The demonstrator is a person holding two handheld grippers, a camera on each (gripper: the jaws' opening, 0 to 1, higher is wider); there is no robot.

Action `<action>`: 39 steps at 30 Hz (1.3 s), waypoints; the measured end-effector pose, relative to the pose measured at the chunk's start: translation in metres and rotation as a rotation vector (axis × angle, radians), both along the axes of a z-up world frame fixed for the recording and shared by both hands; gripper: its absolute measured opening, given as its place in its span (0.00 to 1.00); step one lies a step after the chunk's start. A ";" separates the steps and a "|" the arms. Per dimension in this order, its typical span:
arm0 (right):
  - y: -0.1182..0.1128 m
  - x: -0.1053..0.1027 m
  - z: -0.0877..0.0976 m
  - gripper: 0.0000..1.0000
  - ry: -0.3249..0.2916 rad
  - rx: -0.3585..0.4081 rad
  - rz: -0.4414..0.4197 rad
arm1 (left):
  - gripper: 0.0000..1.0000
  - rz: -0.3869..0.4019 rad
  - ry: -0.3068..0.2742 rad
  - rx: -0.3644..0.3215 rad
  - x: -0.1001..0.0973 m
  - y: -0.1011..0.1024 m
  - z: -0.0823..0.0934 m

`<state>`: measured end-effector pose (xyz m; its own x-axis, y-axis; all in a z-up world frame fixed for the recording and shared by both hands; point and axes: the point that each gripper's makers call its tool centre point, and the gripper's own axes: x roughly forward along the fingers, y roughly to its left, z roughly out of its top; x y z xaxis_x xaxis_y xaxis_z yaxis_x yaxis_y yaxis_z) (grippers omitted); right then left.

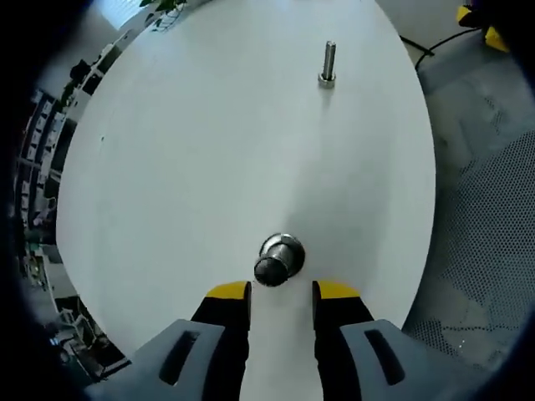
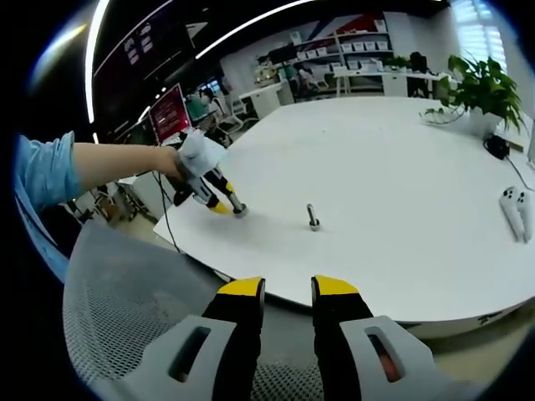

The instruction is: Place the washer onto the threaded stud by aligning its center hole with the stud, sliding it down to the base, and recovering from edge contact or off-axis alignment until the washer reaches the visible bottom stop.

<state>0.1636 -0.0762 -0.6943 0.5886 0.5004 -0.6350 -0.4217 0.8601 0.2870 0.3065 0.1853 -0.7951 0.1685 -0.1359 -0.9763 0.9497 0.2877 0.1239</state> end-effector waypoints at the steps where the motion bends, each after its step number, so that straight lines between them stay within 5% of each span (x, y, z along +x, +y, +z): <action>1: 0.000 0.000 0.000 0.25 0.000 0.000 0.002 | 0.27 0.006 0.000 -0.012 -0.005 0.001 0.007; 11: 0.003 -0.004 -0.001 0.25 0.012 -0.008 0.031 | 0.26 0.066 -0.147 -0.161 -0.033 0.009 0.080; 12: 0.003 -0.004 -0.002 0.25 0.014 -0.010 0.035 | 0.25 0.104 -0.208 -0.175 -0.030 0.014 0.089; 16: 0.004 -0.006 -0.002 0.25 0.021 -0.013 0.043 | 0.25 0.150 -0.261 -0.219 -0.045 0.023 0.105; 22: 0.003 -0.007 -0.003 0.26 0.029 -0.016 0.048 | 0.27 0.314 -0.338 -0.418 -0.065 0.022 0.132; 27: 0.003 -0.007 -0.004 0.26 0.031 -0.016 0.052 | 0.27 0.534 -0.357 -0.764 -0.082 0.010 0.169; 30: 0.003 -0.007 -0.004 0.26 0.030 -0.012 0.050 | 0.26 0.594 -0.444 -0.819 -0.092 0.023 0.182; 32: 0.003 -0.007 -0.004 0.26 0.032 -0.014 0.053 | 0.26 0.673 -0.443 -0.902 -0.099 0.026 0.186; 34: 0.004 -0.007 -0.003 0.27 0.027 -0.009 0.050 | 0.27 0.712 -0.469 -0.907 -0.104 0.032 0.185; 36: 0.003 -0.006 -0.003 0.27 0.023 -0.005 0.045 | 0.32 0.756 -0.545 -0.908 -0.108 0.041 0.187; 37: 0.004 -0.007 -0.003 0.27 0.024 -0.006 0.048 | 0.36 0.800 -0.596 -0.962 -0.109 0.044 0.196; 39: 0.004 -0.007 -0.003 0.26 0.027 -0.007 0.054 | 0.38 0.819 -0.607 -1.000 -0.116 0.042 0.199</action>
